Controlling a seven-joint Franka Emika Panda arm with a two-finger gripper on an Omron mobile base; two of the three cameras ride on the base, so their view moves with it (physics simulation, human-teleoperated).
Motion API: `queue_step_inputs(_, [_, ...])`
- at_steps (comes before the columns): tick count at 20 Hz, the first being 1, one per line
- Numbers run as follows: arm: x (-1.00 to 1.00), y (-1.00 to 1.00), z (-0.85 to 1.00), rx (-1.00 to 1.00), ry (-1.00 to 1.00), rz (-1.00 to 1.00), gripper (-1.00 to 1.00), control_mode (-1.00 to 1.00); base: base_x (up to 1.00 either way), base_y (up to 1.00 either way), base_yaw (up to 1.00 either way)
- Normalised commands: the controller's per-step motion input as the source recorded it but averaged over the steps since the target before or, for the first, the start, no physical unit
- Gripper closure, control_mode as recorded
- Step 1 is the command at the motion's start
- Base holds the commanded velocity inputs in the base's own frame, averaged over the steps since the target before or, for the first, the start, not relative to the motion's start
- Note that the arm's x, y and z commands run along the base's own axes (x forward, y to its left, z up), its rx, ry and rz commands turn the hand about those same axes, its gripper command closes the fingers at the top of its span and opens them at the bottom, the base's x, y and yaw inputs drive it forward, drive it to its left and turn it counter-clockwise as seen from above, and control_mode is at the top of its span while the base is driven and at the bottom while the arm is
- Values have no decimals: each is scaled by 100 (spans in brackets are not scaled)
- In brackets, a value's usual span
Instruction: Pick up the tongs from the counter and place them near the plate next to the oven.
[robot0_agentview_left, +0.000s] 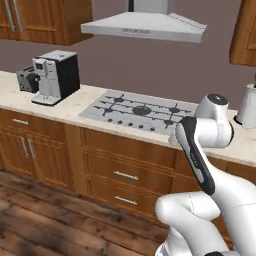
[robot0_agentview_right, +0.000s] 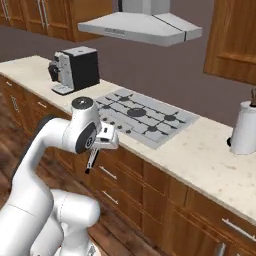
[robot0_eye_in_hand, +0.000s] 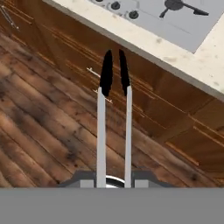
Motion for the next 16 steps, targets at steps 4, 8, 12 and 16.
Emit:
queue_step_inputs(4, [0, 0, 0, 0, 0, 0, 100, 100, -32, 29, 100])
queue_step_inputs(8, [0, 0, 0, 0, 0, 0, 100, 100, -31, 26, 100])
queue_step_inputs(12, [0, 0, 0, 0, 0, 0, 100, 100, -28, 25, 100])
queue_step_inputs(16, [0, 0, 0, 0, 0, 0, 100, 100, -13, 9, 100])
